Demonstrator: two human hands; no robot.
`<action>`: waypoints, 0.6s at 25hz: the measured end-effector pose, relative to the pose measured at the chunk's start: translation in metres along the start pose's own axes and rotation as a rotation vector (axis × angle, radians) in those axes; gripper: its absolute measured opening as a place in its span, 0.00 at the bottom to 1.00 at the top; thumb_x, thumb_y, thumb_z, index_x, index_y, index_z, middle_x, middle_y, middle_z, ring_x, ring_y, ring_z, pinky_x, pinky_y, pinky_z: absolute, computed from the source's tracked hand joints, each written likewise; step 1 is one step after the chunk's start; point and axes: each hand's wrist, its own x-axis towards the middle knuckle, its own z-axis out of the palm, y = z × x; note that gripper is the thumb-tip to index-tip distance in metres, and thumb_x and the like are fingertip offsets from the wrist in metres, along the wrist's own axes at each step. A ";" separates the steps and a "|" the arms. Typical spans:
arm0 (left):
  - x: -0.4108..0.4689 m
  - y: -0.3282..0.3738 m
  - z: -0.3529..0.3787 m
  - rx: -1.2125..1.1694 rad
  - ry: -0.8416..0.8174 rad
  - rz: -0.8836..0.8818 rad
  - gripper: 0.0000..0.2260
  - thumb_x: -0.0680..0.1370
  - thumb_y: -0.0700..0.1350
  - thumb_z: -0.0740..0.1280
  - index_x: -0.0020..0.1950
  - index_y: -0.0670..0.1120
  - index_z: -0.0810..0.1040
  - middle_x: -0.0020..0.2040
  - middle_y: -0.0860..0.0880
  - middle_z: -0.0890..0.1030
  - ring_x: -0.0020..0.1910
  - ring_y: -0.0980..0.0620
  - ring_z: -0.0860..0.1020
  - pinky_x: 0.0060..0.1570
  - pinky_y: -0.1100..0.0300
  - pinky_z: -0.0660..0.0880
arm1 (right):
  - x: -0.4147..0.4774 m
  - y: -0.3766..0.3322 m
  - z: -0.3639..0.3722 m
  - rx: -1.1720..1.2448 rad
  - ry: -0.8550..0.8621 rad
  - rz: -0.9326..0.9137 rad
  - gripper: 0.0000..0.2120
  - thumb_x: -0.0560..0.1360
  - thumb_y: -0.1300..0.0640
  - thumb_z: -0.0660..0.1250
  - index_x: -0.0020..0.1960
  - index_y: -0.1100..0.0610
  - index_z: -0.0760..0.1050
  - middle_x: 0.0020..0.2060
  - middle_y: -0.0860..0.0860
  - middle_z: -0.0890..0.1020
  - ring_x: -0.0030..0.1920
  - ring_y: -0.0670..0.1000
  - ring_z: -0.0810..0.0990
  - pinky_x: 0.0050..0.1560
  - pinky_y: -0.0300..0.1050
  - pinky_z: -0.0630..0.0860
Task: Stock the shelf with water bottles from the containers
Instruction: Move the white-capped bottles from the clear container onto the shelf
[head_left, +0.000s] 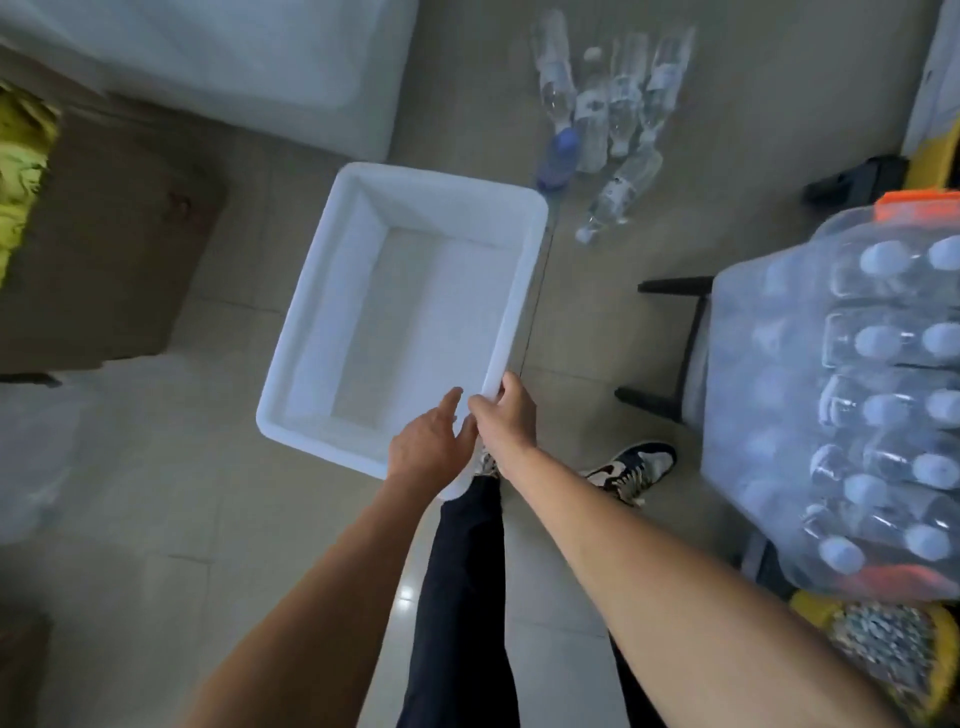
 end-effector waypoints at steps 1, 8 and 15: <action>0.018 -0.009 0.011 -0.076 -0.022 -0.005 0.24 0.83 0.57 0.55 0.79 0.56 0.60 0.69 0.54 0.78 0.66 0.47 0.77 0.61 0.50 0.73 | 0.016 0.013 0.013 -0.014 -0.016 0.001 0.07 0.72 0.61 0.67 0.44 0.58 0.68 0.35 0.50 0.76 0.36 0.56 0.77 0.39 0.52 0.77; 0.116 -0.039 0.065 -0.632 -0.003 -0.094 0.27 0.74 0.51 0.56 0.73 0.56 0.74 0.65 0.50 0.82 0.63 0.49 0.79 0.63 0.47 0.77 | 0.116 0.061 0.068 -0.064 -0.069 -0.074 0.07 0.75 0.60 0.68 0.44 0.54 0.70 0.33 0.46 0.75 0.32 0.47 0.72 0.30 0.38 0.67; 0.165 -0.027 0.082 -0.911 0.057 -0.244 0.18 0.83 0.45 0.58 0.72 0.49 0.75 0.61 0.49 0.80 0.63 0.48 0.78 0.66 0.46 0.76 | 0.175 0.070 0.092 -0.009 -0.148 -0.043 0.06 0.76 0.63 0.65 0.43 0.57 0.69 0.36 0.51 0.72 0.37 0.50 0.67 0.30 0.42 0.62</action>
